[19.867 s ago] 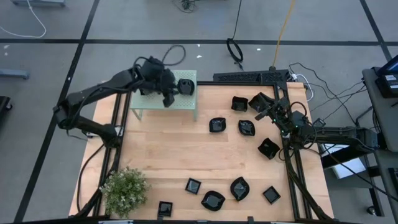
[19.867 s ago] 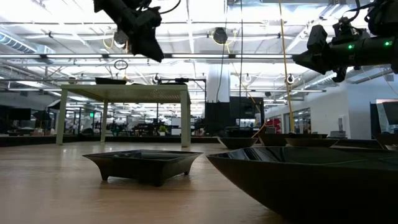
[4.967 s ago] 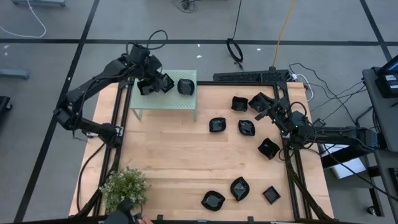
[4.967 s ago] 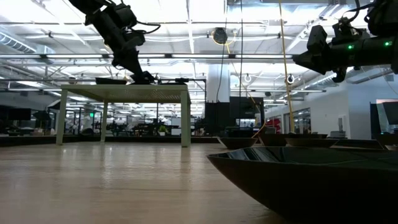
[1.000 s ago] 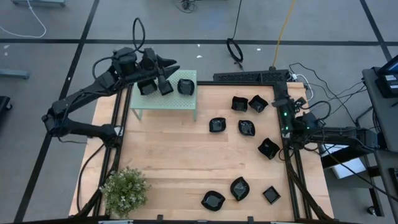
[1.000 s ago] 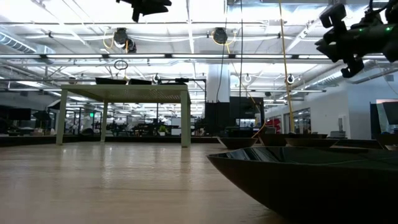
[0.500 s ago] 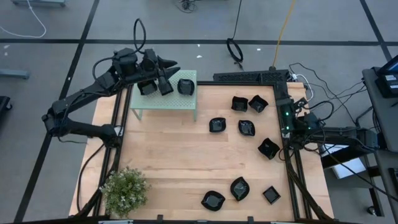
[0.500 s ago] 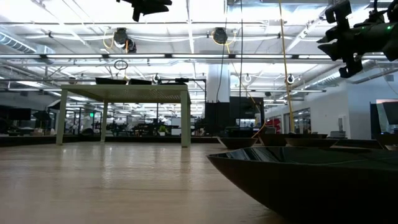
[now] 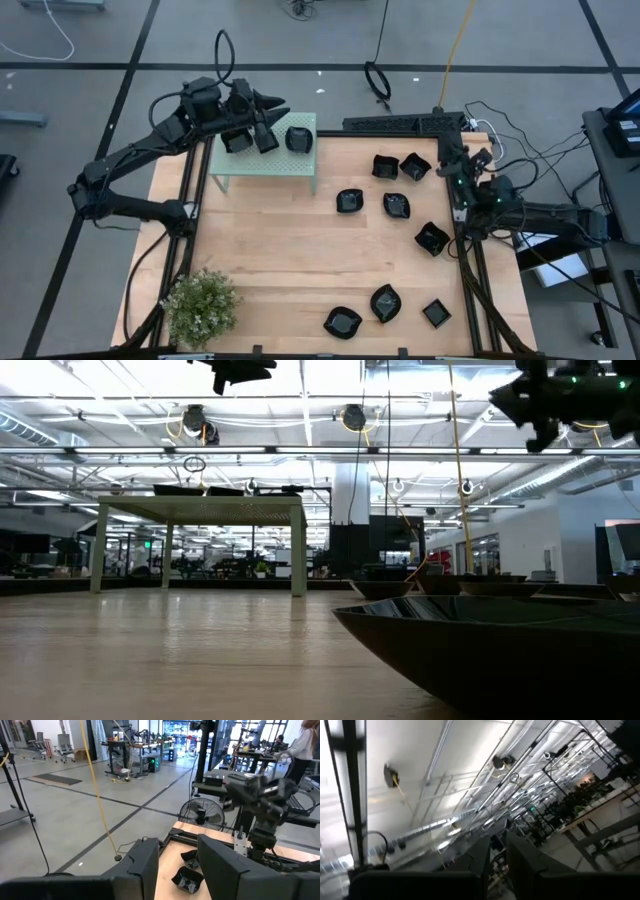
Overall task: Pick & Place Mini shaped plates
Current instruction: Stack the leaf shaped plate on top of the leaf shaped plate on the shelf
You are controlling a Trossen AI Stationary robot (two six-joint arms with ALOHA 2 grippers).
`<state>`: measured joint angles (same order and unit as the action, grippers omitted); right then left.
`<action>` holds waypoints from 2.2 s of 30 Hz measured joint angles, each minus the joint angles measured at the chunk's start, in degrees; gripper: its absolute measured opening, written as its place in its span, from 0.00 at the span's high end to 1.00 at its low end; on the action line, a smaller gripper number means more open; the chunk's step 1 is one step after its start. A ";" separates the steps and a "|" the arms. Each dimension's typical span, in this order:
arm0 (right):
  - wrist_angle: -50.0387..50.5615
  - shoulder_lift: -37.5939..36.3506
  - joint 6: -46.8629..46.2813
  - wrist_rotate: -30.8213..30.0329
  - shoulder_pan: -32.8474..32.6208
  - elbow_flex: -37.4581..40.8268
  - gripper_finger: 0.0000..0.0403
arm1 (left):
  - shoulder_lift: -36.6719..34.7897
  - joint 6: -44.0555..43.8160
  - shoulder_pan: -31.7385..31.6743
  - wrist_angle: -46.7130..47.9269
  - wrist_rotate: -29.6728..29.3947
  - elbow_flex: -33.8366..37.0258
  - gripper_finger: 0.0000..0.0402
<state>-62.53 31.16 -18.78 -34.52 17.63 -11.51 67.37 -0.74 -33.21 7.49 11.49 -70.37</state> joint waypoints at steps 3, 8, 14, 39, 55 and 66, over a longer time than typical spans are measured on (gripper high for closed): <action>11.06 0.65 2.67 2.54 0.04 -6.57 0.87 | 0.00 -0.74 0.00 0.02 0.00 0.00 0.65; 33.47 4.44 4.51 6.67 -0.04 -18.23 0.87 | 0.00 -1.30 0.00 0.01 0.00 0.00 0.65; 47.40 12.71 4.72 14.41 -0.07 -26.90 0.82 | 0.00 -1.30 0.00 0.02 0.00 0.00 0.65; 52.28 47.47 13.35 49.01 -1.96 -27.73 0.62 | 0.00 -0.93 -0.02 5.56 0.02 0.00 0.65; 45.33 62.85 34.57 37.45 -8.32 -27.76 0.63 | 0.00 -0.52 -0.02 7.43 0.02 0.00 0.65; 40.29 69.04 30.10 34.35 -8.44 -27.82 0.65 | 0.00 -0.57 -0.02 7.44 0.02 0.00 0.65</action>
<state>-22.24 100.20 11.32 -0.17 9.18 -39.33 67.37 -1.31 -33.23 14.93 11.51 -70.37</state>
